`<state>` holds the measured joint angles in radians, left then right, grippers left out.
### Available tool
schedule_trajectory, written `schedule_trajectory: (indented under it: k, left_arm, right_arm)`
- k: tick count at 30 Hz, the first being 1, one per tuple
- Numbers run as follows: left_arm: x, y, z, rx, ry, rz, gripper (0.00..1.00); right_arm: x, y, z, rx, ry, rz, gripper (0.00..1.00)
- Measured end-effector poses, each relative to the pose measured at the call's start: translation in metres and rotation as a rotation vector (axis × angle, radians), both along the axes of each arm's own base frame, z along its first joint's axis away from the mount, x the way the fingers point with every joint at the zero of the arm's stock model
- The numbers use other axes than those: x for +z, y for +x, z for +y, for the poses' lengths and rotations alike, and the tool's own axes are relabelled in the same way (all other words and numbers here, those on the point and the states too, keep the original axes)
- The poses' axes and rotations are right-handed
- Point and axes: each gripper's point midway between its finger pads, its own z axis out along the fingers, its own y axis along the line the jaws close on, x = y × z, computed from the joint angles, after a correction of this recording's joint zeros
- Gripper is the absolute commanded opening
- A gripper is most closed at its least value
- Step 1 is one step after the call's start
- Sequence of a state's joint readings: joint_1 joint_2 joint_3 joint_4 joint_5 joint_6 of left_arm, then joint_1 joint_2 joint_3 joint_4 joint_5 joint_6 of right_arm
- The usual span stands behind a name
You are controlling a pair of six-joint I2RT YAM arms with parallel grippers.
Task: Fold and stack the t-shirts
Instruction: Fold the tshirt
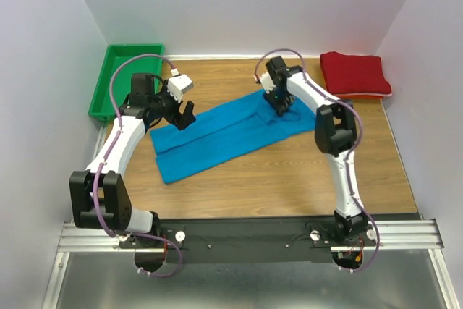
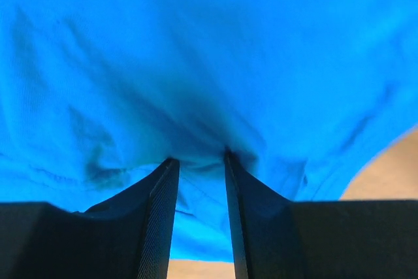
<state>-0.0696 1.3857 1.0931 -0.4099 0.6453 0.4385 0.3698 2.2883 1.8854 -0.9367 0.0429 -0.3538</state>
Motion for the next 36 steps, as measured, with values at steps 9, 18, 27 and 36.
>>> schedule_trajectory:
  k: [9, 18, 27, 36]
  left_arm:
    - [-0.068, 0.012, 0.024, 0.005, 0.149, 0.112, 0.87]
    - [-0.112, 0.016, 0.032, -0.033, 0.402, 0.128, 0.82]
    - [-0.156, 0.013, 0.014, -0.086, 0.625, 0.135, 0.65]
    - [-0.160, -0.045, -0.031, -0.213, 0.725, 0.066, 0.56]
  right_arm:
    - [0.026, 0.162, 0.031, 0.012, -0.122, -0.502, 0.64]
    - [0.115, 0.139, 0.006, -0.053, -0.109, -0.662, 0.73]
    - [0.154, 0.101, -0.006, -0.089, -0.056, -0.696, 0.75]
    - [0.119, 0.067, -0.023, -0.096, -0.045, -0.562, 0.76]
